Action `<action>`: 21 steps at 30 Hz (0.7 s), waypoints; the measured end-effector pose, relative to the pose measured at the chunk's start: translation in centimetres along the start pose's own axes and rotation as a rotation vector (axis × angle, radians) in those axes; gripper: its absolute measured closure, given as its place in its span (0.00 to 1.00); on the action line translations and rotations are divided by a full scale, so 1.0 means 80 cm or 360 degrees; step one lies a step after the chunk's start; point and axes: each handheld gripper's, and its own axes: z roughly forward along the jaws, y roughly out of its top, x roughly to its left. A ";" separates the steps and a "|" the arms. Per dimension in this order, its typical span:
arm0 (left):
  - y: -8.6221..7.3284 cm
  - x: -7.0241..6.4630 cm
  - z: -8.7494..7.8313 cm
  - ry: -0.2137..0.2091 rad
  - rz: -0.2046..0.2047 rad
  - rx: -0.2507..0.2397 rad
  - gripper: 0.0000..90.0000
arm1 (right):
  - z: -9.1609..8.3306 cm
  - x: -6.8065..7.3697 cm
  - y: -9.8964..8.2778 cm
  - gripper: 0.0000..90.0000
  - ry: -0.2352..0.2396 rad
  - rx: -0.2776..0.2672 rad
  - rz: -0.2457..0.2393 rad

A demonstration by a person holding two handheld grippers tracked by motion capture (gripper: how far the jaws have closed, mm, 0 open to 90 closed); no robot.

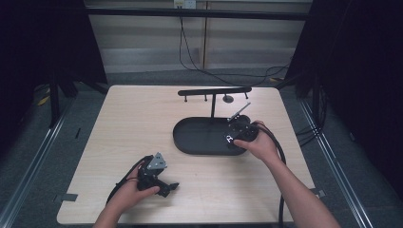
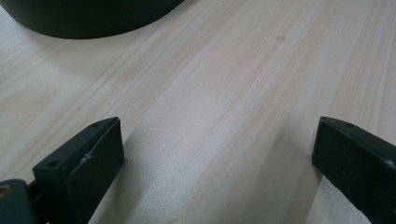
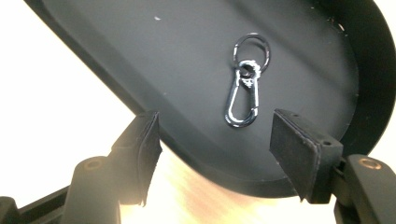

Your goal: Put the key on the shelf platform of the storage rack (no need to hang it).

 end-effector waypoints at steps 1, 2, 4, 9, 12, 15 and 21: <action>0.000 0.000 0.000 -0.0001 -0.0001 0.0000 0.02 | -0.001 0.001 -0.001 0.37 -0.0001 -0.0007 -0.0007; 0.000 0.000 0.000 0.0000 -0.0001 0.0000 0.02 | -0.002 0.002 -0.002 0.37 0.0006 -0.0006 -0.0010; 0.000 0.000 0.000 0.0000 -0.0001 0.0000 0.02 | -0.004 0.004 -0.004 0.37 0.0012 -0.0007 -0.0014; 0.000 0.000 0.000 -0.0001 -0.0001 -0.0001 0.02 | -0.009 0.009 -0.009 0.36 0.0020 0.0013 -0.0040; 0.000 0.000 0.000 0.0000 -0.0001 0.0000 0.02 | -0.015 0.012 -0.013 0.36 0.0043 -0.0012 -0.0039; 0.000 0.000 0.000 0.0000 -0.0001 0.0000 0.02 | -0.017 0.015 -0.017 0.36 0.0052 -0.0004 -0.0054; 0.000 0.000 0.000 0.0000 -0.0001 0.0000 0.02 | -0.020 0.019 -0.028 0.35 0.0056 0.0000 -0.0079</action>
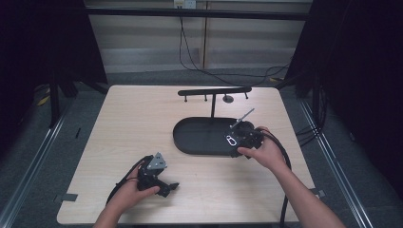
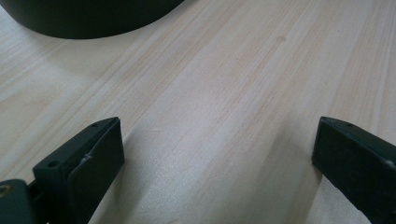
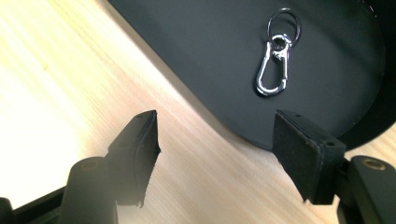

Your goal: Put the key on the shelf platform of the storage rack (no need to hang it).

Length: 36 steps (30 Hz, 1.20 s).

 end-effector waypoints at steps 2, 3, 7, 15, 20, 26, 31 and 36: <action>0.000 0.000 0.000 0.0000 0.0000 0.0000 0.02 | 0.000 0.002 -0.003 0.35 0.0005 0.0015 -0.0013; 0.000 0.000 0.000 -0.0002 -0.0004 0.0000 0.02 | 0.000 0.003 -0.005 0.35 0.0003 0.0017 -0.0011; 0.000 0.000 0.000 0.0000 0.0000 0.0000 0.02 | -0.001 0.006 -0.010 0.34 0.0016 0.0024 -0.0018; 0.000 0.000 0.000 0.0000 0.0000 0.0000 0.02 | -0.001 0.013 -0.023 0.33 0.0019 0.0014 -0.0052; 0.000 0.000 0.000 -0.0002 -0.0004 -0.0001 0.02 | -0.004 0.015 -0.030 0.31 0.0032 -0.0005 -0.0045; 0.000 0.000 0.000 0.0000 0.0000 0.0000 0.02 | -0.008 0.016 -0.038 0.29 0.0044 -0.0019 -0.0037; 0.000 0.000 0.000 0.0000 0.0000 0.0000 0.02 | -0.008 0.020 -0.045 0.28 0.0043 -0.0018 -0.0051; 0.000 0.000 0.000 0.0000 0.0000 0.0000 0.02 | -0.009 0.022 -0.052 0.27 0.0049 -0.0011 -0.0063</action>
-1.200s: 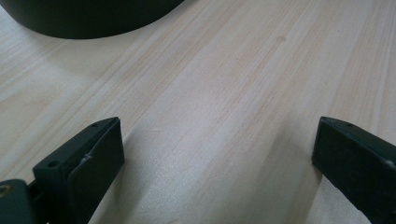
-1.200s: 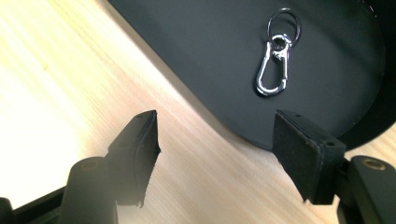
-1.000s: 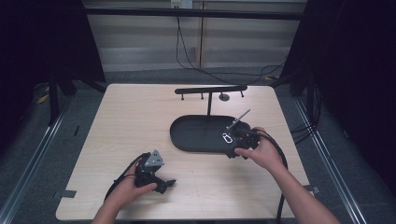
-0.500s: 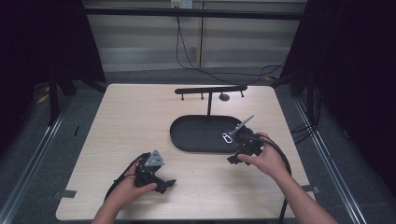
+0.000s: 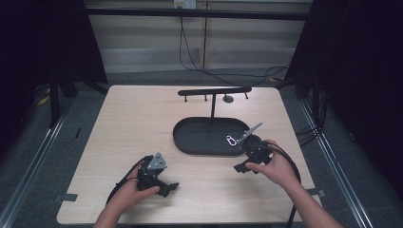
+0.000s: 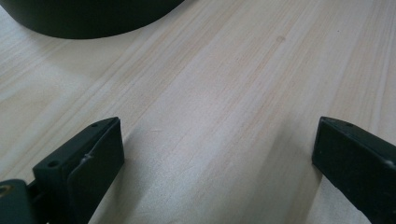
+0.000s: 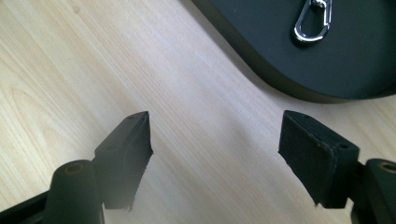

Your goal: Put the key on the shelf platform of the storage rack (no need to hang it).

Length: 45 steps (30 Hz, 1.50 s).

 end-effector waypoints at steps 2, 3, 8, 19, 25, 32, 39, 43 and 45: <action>0.000 0.000 0.000 0.0000 0.0000 0.0000 0.02 | 0.000 0.001 -0.003 0.27 0.0000 0.0003 -0.0010; 0.000 0.000 0.000 0.0000 0.0000 0.0000 0.02 | 0.000 0.001 -0.005 0.27 0.0004 0.0003 -0.0011; 0.000 0.000 0.000 0.0000 0.0000 0.0000 0.02 | 0.000 0.000 -0.014 0.28 0.0011 0.0001 -0.0003; 0.000 0.000 0.000 0.0000 0.0000 0.0000 0.02 | 0.004 -0.002 -0.036 0.28 0.0030 0.0010 0.0021; 0.000 0.000 0.000 0.0000 0.0000 0.0000 0.02 | 0.008 -0.006 -0.049 0.28 0.0037 0.0018 0.0035; 0.000 0.000 0.000 0.0000 0.0000 0.0000 0.02 | 0.009 -0.009 -0.064 0.28 0.0043 0.0027 0.0053; 0.000 0.000 0.000 -0.0002 -0.0003 0.0000 0.02 | 0.007 -0.010 -0.075 0.28 0.0031 0.0022 0.0061; 0.000 -0.001 0.001 0.0001 -0.0021 -0.0013 0.02 | 0.006 -0.011 -0.082 0.28 0.0035 0.0022 0.0065; 0.000 0.000 0.000 0.0000 -0.0006 -0.0001 0.02 | 0.005 -0.012 -0.086 0.28 0.0032 0.0016 0.0075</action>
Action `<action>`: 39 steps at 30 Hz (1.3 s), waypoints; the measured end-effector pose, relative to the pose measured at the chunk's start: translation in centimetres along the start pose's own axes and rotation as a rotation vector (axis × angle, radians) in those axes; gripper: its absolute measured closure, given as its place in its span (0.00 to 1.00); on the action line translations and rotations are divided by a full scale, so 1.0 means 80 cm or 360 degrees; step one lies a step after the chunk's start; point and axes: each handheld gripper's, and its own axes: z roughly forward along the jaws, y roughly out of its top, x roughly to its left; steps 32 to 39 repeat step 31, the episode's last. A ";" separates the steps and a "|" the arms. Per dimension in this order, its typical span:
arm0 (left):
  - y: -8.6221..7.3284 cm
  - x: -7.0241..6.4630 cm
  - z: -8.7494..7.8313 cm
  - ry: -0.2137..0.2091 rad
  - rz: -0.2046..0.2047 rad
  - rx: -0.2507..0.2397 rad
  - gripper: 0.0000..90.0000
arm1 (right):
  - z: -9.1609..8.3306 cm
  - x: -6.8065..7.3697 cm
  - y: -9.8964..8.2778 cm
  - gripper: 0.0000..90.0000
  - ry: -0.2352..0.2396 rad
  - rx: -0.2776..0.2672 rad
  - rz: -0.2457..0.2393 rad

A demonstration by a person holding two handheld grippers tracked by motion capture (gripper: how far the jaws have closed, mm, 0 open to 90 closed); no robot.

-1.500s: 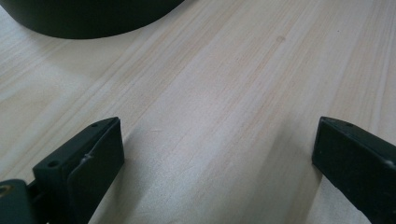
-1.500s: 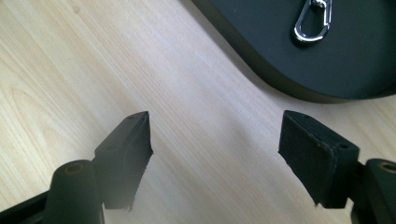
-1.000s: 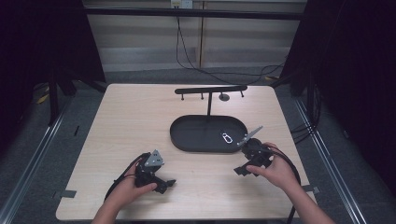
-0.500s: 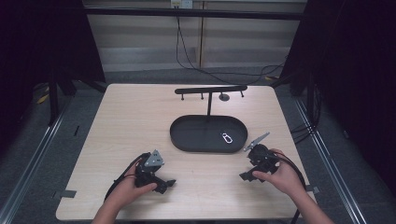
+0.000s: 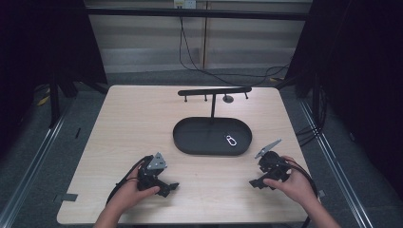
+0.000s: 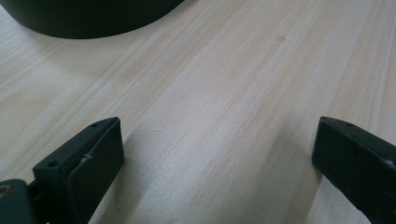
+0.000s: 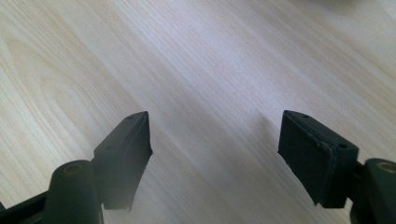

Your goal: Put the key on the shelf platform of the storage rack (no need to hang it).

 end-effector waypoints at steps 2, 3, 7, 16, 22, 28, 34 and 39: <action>0.000 -0.001 0.001 0.0001 -0.0016 -0.0012 0.02 | -0.001 -0.001 -0.003 0.28 -0.0005 -0.0005 0.0006; 0.000 0.000 0.000 0.0000 0.0001 0.0000 0.02 | 0.000 -0.001 -0.005 0.28 -0.0011 -0.0014 0.0004; 0.000 -0.001 0.001 0.0002 -0.0017 -0.0013 0.02 | 0.000 -0.003 -0.011 0.28 -0.0015 -0.0028 0.0007; 0.000 0.000 0.000 0.0001 -0.0006 -0.0004 0.02 | 0.002 -0.006 -0.023 0.28 -0.0019 -0.0031 0.0008; 0.000 0.000 0.000 0.0000 -0.0001 -0.0001 0.02 | 0.002 -0.007 -0.028 0.29 -0.0022 -0.0045 0.0011; 0.000 0.000 0.000 0.0000 0.0000 0.0000 0.02 | 0.003 -0.009 -0.030 0.29 -0.0014 -0.0057 0.0013; 0.000 -0.001 0.001 0.0001 -0.0016 -0.0012 0.02 | 0.005 -0.008 -0.029 0.30 -0.0018 -0.0059 -0.0001; 0.000 -0.001 0.001 0.0001 -0.0016 -0.0012 0.02 | 0.005 -0.008 -0.029 0.30 -0.0018 -0.0059 -0.0001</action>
